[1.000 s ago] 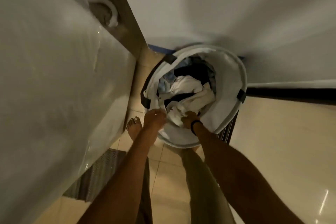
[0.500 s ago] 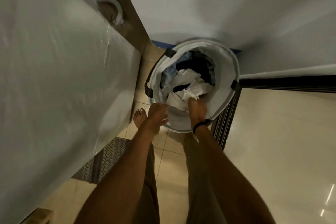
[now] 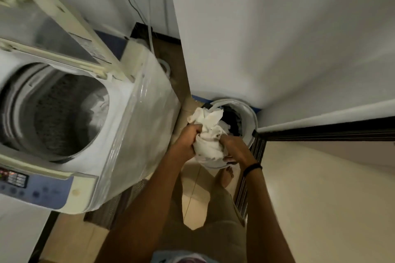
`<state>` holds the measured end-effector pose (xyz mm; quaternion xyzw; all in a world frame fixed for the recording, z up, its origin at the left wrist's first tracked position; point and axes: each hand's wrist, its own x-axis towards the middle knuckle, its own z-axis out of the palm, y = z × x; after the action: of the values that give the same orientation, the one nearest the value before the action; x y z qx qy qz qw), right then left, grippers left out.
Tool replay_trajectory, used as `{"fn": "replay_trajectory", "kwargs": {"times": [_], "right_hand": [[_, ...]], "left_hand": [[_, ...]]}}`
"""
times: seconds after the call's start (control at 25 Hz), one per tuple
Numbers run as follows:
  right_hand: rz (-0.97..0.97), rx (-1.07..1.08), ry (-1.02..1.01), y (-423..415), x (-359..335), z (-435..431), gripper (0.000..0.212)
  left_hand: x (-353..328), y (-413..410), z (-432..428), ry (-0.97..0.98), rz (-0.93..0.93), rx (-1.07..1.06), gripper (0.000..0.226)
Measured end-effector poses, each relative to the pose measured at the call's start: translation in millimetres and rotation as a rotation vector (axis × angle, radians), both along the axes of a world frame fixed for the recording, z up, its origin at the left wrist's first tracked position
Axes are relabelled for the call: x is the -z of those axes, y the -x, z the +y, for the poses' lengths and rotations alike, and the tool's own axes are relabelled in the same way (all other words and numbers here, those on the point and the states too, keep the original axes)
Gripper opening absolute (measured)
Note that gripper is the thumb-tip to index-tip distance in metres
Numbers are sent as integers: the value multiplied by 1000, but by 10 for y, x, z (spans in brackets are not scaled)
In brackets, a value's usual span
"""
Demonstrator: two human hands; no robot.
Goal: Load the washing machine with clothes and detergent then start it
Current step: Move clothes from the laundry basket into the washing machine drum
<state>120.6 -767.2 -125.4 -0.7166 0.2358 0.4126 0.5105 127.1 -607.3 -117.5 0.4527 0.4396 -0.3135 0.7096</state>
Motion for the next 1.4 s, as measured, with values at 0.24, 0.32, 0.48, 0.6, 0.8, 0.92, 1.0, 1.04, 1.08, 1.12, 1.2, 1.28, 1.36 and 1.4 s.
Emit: {"fn": "replay_trajectory", "kwargs": {"times": [0.24, 0.32, 0.48, 0.6, 0.8, 0.92, 1.0, 1.04, 1.08, 1.12, 1.2, 1.28, 1.36, 1.4], "right_hand": [[-42, 318, -290, -109, -816, 510, 27], [64, 436, -681, -191, -1091, 847, 46], [63, 356, -949, -381, -1393, 1483, 60], [-200, 137, -721, -407, -1493, 2015, 38], [-488, 15, -484, -344, -1476, 2849, 44], [-551, -106, -441, -264, -1380, 3224, 42], [-481, -278, -520, -194, -1327, 3411, 44], [-466, -380, -526, -187, -1252, 3501, 45], [-472, -482, -508, -188, -1211, 3592, 46], [-496, -570, -471, -212, -1155, 3686, 48], [-561, -694, -352, -288, -1099, 3878, 52], [-609, -782, -237, -382, -1086, 4089, 48], [-610, -865, -121, -472, -1090, 4295, 48], [-592, -895, -69, -524, -1069, 4377, 51]], "left_hand": [[-893, 145, 545, -182, -496, 237, 60], [-1182, 200, 828, -246, -597, 207, 51], [-1699, 308, 1504, -495, -738, 256, 35], [-1682, 479, 2097, -765, -759, 314, 30], [-1467, 883, 2754, -362, -313, -407, 51], [-1452, 1008, 2904, -230, -341, -582, 19], [-1394, 1044, 2993, -333, -372, -560, 34], [-1376, 1046, 3039, -420, -396, -525, 35], [-1344, 1042, 3109, -504, -414, -503, 31], [-1306, 1031, 3179, -568, -427, -475, 28], [-1217, 983, 3344, -683, -390, -433, 24], [-1131, 902, 3531, -838, -322, -410, 13], [-1035, 826, 3724, -963, -279, -385, 18], [-964, 798, 3823, -991, -278, -371, 34]]}}
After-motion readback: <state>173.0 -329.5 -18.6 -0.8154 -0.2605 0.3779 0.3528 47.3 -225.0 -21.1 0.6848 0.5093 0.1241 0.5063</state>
